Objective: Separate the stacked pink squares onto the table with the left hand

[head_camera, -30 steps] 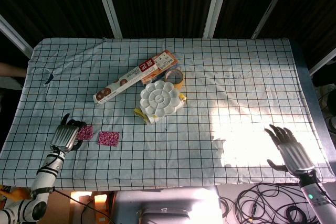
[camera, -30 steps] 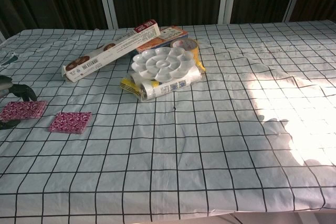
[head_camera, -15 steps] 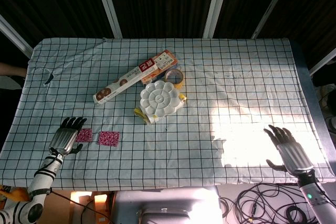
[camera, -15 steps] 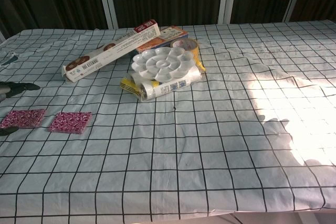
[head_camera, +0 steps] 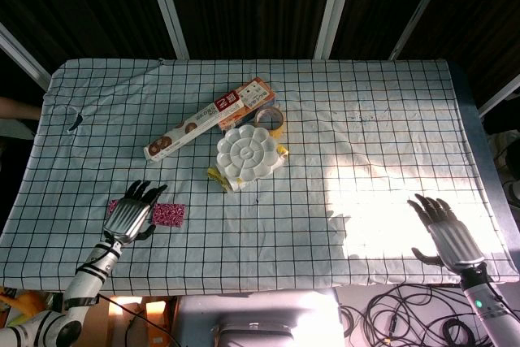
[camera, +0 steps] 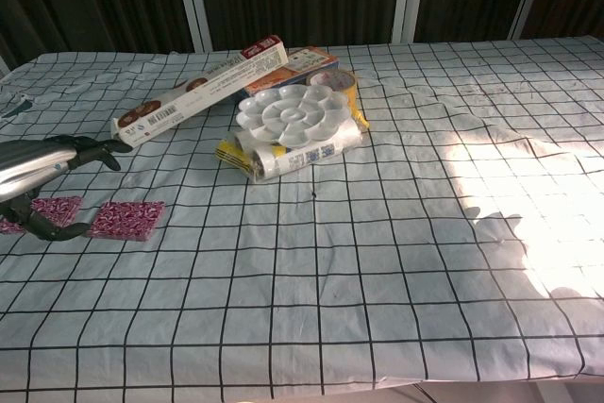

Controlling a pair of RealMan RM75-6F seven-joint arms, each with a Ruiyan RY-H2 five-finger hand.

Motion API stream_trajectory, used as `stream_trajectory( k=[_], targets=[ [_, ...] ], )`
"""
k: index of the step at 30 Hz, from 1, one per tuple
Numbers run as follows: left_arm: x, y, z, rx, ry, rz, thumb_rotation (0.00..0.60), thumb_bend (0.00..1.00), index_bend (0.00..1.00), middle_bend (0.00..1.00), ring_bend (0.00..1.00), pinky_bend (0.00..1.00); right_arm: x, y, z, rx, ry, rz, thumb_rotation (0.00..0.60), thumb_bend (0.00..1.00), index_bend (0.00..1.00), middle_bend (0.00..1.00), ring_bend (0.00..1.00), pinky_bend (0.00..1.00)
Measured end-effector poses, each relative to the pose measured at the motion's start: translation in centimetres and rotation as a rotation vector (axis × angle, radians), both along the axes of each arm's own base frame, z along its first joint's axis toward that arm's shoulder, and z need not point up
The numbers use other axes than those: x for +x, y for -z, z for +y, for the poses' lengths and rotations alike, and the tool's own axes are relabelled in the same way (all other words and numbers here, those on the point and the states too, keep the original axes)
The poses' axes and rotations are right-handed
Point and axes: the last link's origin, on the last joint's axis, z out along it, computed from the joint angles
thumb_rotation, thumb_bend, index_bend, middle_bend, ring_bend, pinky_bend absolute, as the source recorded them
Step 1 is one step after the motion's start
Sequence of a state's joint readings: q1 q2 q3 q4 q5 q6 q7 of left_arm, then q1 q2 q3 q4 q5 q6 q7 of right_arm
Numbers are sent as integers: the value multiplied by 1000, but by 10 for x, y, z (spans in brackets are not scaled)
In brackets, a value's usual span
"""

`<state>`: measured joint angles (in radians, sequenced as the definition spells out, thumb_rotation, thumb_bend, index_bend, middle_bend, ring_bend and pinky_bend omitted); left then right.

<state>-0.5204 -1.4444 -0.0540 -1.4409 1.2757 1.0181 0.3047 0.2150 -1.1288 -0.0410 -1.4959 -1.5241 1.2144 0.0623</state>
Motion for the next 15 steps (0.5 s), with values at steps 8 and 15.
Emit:
stream_trajectory(
  k=[8, 15],
  targets=[
    [5, 23, -3, -45, -15, 80, 600, 314, 55, 154, 0, 0, 0, -2, 1, 3, 0, -9, 600, 194, 0, 0, 0, 0],
    [4, 32, -2, -48, -26, 97, 600, 314, 94, 174, 0, 0, 0, -2, 3, 15, 3, -9, 600, 194, 0, 0, 0, 0]
  ],
)
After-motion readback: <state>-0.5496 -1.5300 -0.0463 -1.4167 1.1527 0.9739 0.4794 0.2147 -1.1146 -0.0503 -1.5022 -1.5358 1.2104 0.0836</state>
